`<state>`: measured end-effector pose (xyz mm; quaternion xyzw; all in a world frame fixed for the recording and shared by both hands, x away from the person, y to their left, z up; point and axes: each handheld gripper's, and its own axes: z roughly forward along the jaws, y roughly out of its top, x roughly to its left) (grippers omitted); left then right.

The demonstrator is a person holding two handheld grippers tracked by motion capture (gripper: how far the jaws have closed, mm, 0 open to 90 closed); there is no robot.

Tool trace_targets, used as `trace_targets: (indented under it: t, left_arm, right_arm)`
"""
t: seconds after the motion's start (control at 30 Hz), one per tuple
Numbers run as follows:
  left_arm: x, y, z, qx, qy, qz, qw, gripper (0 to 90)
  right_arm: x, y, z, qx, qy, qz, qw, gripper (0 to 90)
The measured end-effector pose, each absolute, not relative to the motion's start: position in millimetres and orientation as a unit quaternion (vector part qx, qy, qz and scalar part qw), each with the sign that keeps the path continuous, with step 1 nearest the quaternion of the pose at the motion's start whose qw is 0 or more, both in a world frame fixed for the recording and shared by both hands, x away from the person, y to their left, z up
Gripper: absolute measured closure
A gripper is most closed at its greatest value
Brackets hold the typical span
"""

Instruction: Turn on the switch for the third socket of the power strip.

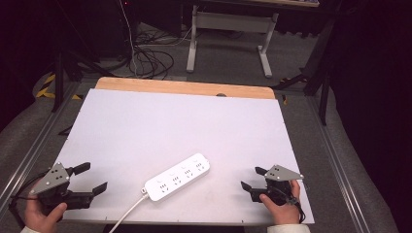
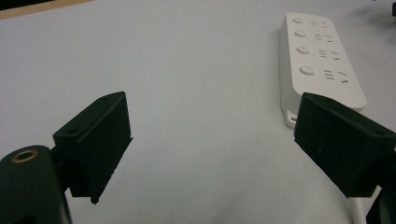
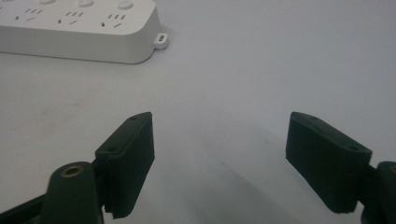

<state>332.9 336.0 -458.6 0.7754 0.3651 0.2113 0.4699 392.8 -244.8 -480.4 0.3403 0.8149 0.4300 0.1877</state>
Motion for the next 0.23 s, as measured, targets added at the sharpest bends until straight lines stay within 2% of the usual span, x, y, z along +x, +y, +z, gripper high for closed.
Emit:
trace_targets:
  t: [0.23]
  left_arm:
    - [334.4,334.6,-459.8,0.78,0.362,0.209,0.465,11.8]
  right_arm:
    - [394.7,-246.1,-484.3,0.356,0.82,0.409,0.184,25.2]
